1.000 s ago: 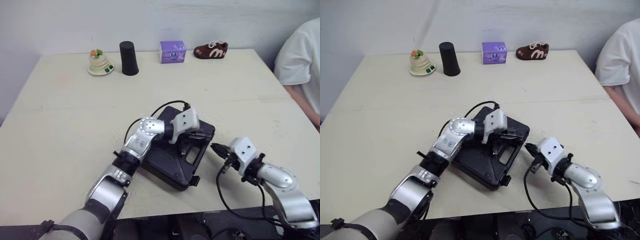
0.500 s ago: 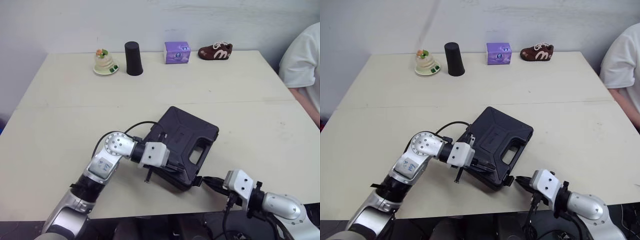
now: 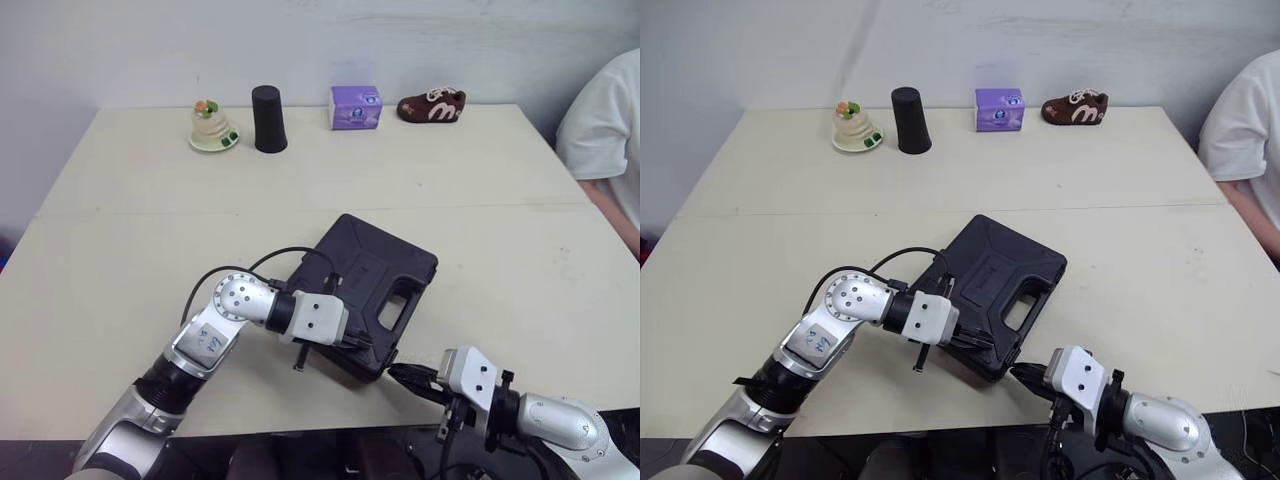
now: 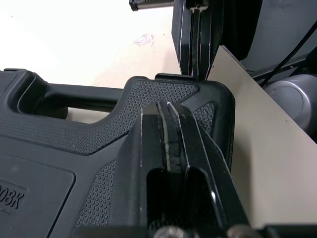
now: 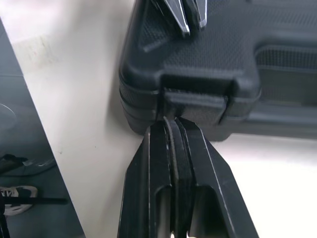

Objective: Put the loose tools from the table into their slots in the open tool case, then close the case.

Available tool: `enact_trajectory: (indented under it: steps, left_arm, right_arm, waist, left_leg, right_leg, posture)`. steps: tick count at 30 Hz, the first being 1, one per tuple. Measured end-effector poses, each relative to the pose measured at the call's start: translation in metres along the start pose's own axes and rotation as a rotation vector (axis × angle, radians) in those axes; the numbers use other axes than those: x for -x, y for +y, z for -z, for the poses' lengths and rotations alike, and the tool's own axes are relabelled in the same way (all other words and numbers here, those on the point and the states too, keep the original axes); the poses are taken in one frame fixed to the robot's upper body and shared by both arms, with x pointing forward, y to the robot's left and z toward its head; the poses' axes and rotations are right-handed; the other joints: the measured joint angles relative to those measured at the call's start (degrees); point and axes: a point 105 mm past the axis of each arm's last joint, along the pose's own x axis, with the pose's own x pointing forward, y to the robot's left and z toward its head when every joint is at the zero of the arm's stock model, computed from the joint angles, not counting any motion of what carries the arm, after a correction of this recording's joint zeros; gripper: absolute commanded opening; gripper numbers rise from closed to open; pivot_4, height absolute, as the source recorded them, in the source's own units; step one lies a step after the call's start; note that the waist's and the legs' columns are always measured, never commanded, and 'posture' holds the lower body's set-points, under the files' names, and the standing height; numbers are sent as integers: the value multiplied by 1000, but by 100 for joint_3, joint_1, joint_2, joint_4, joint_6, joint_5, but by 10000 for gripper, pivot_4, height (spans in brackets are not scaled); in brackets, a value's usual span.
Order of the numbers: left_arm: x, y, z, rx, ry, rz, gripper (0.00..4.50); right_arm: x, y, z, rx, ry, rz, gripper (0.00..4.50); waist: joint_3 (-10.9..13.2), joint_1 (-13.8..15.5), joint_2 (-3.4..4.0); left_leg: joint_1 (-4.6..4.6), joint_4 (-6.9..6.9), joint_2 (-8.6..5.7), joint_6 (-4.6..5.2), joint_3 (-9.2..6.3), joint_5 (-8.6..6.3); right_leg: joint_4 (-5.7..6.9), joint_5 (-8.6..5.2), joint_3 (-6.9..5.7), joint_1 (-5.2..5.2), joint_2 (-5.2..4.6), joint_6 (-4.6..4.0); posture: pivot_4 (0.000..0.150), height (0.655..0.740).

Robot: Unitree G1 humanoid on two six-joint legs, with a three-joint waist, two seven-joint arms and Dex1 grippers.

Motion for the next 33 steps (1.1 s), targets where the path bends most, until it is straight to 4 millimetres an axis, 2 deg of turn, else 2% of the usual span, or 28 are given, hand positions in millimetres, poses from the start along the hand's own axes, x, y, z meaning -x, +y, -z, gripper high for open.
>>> enact_trajectory:
  steps: [6, 13, 16, 17, 18, 21, 23, 24, 26, 28, 29, 33]
  left_arm:
    - [0, 4, 4, 17, 7, -23, 461]
    - [1, 3, 4, -14, -6, -29, 461]
    - [8, 3, 1, -68, -79, -83, 461]
    - [12, 7, 2, -79, -104, -124, 149]
    - [20, 11, 4, -87, -112, -171, 0]
    - [58, 22, 20, -81, -58, -303, 8865]
    - [87, 25, 29, -30, -23, -380, 17812]
    - [106, 25, 35, 16, 2, -436, 23238]
    - [138, 22, 45, 109, 50, -533, 32514]
    - [159, 13, 56, 195, 95, -593, 41692]
    - [173, 5, 67, 246, 141, -634, 44371]
    - [247, -33, 103, 390, 335, -903, 44371]
  right_arm:
    - [-6, -8, -8, 15, -4, -6, 0]
    - [-8, -7, -8, 19, -13, -16, 0]
    - [4, -18, -13, 28, -23, 20, 0]
    - [13, -24, -13, 37, -9, 38, 3164]
    - [23, -30, -12, 46, 14, 56, 6551]
    - [58, -52, -7, 59, 100, 131, 18725]
    - [83, -69, 0, 60, 151, 215, 28934]
    - [97, -80, 2, 74, 174, 272, 35433]
    - [118, -96, 4, 107, 206, 360, 44921]
    - [126, -105, 2, 148, 204, 403, 45000]
    - [133, -112, 1, 176, 204, 436, 45000]
    - [163, -131, 9, 260, 280, 524, 45000]
  waist:
    - [-7, -51, -9]
    - [-17, -117, -12]
    - [-7, -97, 5]
    - [-4, -84, 8]
    - [0, -69, 4]
    - [8, -9, -4]
    - [13, -16, -1]
    - [15, -33, 3]
    - [19, -47, 8]
    - [23, -52, 16]
    - [28, -67, 22]
    - [36, -102, 29]
  left_leg:
    - [11, -2, -2, 10, -8, 9]
    - [28, -15, -2, 8, -8, 7]
    - [45, -14, -4, 7, -8, 7]
    - [41, -11, -5, 7, -7, 7]
    - [36, -10, -6, 9, -9, 8]
    - [28, -13, -8, 12, -9, 7]
    - [11, -21, -6, 16, -6, 4]
    - [-2, -21, -4, 18, -3, -2]
    - [-7, -21, -3, 20, -2, -13]
    - [-7, -22, 0, 17, -1, -25]
    - [-10, -22, 1, 15, 3, -30]
    - [-13, -21, 2, -11, 12, -50]
  right_leg:
    - [-4, 10, 14, 4, 7, -22]
    - [-4, 10, 16, 8, 10, -20]
    - [-5, 12, 19, 5, 7, -17]
    - [-6, 15, 21, 0, 7, -13]
    - [-8, 17, 22, -2, 7, -9]
    - [-22, 19, 21, -8, 9, -7]
    - [-39, 22, 20, -19, 9, -5]
    - [-42, 23, 19, -31, 8, -4]
    - [-43, 26, 16, -38, 6, 2]
    - [-47, 23, 12, -38, 6, -1]
    - [-51, 19, 12, -43, 5, -1]
    - [-54, -14, 10, -51, 1, 0]
  posture:
    - [1500, 7400]
    - [1500, 7400]
    - [1500, 7400]
    - [1500, 7400]
    - [1500, 7400]
    - [1500, 7400]
    - [1500, 7400]
    - [1500, 7400]
    - [1500, 7400]
    - [1500, 7400]
    - [1500, 7400]
    - [1500, 7400]
